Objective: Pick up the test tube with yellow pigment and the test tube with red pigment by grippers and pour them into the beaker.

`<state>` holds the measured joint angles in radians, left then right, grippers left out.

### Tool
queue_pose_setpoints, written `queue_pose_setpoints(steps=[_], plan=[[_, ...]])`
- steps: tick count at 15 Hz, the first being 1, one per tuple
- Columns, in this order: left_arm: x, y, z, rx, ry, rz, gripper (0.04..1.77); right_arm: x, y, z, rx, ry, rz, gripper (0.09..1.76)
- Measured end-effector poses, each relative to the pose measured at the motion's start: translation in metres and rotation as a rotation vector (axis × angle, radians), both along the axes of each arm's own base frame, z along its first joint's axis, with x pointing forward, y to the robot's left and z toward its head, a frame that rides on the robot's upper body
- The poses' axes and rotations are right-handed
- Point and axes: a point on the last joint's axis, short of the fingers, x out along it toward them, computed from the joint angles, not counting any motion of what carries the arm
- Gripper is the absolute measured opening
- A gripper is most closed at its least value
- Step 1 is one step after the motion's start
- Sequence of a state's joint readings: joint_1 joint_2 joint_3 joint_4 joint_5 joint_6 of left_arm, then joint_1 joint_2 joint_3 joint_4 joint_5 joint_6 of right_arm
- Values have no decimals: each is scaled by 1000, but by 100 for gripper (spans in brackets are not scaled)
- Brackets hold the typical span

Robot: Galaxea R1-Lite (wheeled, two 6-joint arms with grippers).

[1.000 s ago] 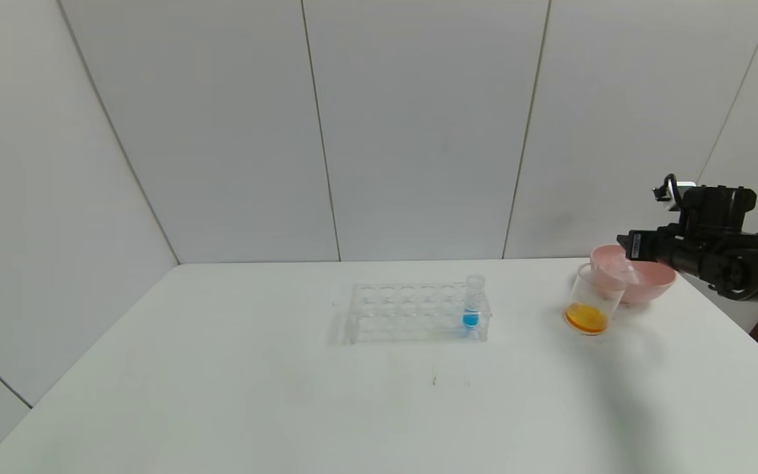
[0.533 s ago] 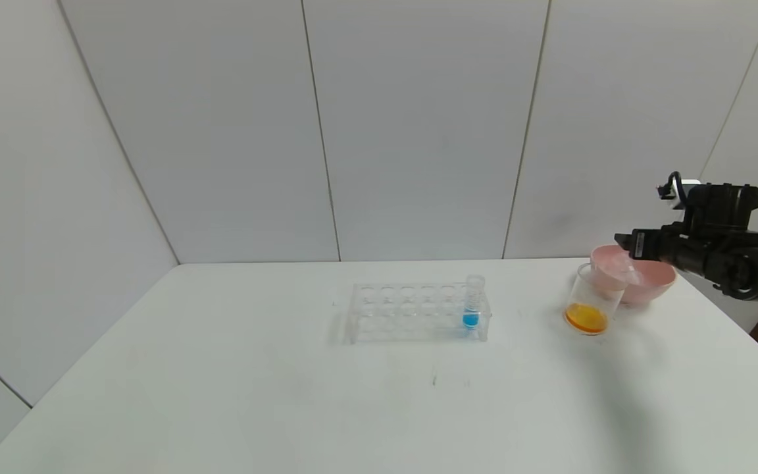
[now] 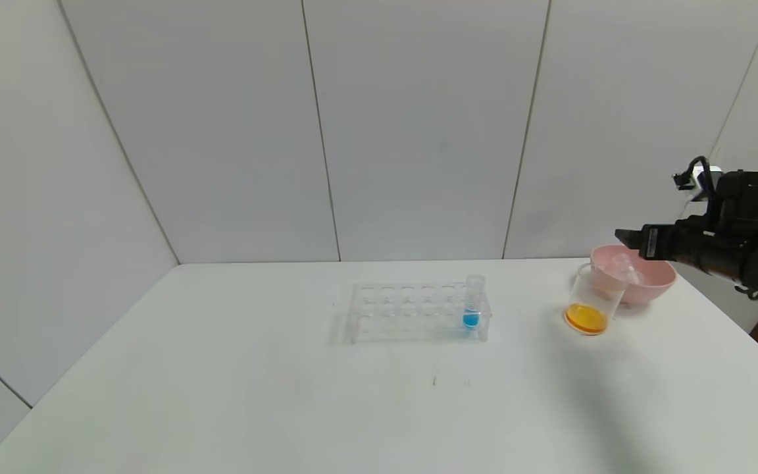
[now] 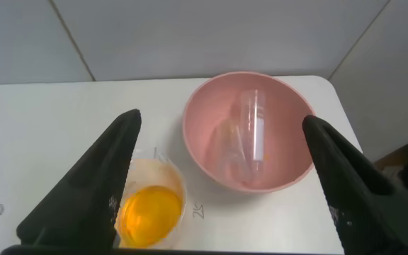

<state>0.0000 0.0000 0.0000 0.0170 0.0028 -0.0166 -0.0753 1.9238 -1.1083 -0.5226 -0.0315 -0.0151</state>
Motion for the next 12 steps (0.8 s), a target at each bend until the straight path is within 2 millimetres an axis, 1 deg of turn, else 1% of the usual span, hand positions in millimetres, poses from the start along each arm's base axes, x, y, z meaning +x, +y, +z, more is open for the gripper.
queue_pose_setpoints(steps=[2, 5, 8, 12], plan=[[0, 0, 0, 0, 0, 0, 172, -25, 8, 11, 30, -14, 34, 165], [0, 0, 0, 0, 0, 0, 172, -73, 23, 36, 69, -69, 77, 167], [0, 0, 0, 0, 0, 0, 172, -131, 32, 58, 78, -142, 118, 168], [0, 0, 0, 0, 0, 0, 172, -211, 34, 77, 81, -213, 145, 169]])
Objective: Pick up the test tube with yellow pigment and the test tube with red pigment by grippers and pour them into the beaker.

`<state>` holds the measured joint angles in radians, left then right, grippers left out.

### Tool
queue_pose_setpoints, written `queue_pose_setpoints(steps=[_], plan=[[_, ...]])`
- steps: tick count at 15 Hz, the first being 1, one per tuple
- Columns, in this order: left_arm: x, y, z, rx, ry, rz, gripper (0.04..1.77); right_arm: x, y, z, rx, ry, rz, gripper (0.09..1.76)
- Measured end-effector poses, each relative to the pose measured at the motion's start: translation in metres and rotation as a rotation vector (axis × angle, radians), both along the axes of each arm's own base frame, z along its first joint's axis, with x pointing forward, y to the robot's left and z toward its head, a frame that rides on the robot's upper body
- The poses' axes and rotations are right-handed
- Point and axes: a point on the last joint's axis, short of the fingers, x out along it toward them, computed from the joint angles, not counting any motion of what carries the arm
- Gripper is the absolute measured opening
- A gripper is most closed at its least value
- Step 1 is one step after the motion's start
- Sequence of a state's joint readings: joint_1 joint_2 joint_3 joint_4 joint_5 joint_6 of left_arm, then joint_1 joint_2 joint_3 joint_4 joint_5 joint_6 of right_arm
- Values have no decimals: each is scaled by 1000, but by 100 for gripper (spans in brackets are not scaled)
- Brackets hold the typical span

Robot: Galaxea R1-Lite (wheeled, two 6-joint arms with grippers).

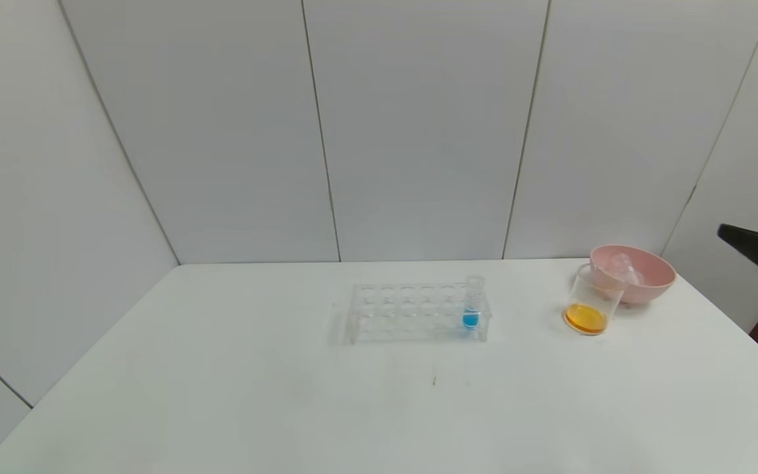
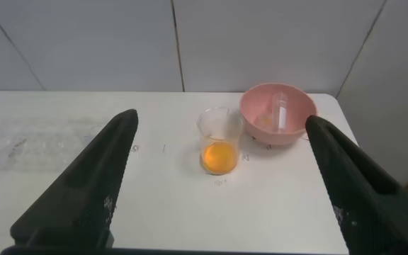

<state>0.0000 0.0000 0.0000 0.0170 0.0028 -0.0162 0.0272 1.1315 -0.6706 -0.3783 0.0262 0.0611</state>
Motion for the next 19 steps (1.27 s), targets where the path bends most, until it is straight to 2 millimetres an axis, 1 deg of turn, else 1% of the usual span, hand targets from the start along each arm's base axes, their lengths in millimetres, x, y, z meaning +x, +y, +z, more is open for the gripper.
queue_pose_setpoints(steps=[3, 6, 9, 11, 13, 15, 17, 19], plan=[[0, 0, 0, 0, 0, 0, 172, -69, 0, 12, -3, -84, 54, 170], [0, 0, 0, 0, 0, 0, 172, -134, -2, 13, -32, -201, 85, 170], [0, 0, 0, 0, 0, 0, 172, -180, -3, 8, -49, -331, 60, 170], [0, 0, 0, 0, 0, 0, 172, -204, -4, 2, -63, -417, 36, 170], [0, 0, 0, 0, 0, 0, 172, -223, -5, -11, -74, -480, 23, 170], [0, 0, 0, 0, 0, 0, 172, -233, -5, -31, -79, -507, 15, 170], [0, 0, 0, 0, 0, 0, 172, -232, -5, -59, -103, -497, -3, 170], [0, 0, 0, 0, 0, 0, 172, -222, -5, -86, -113, -438, -35, 170]])
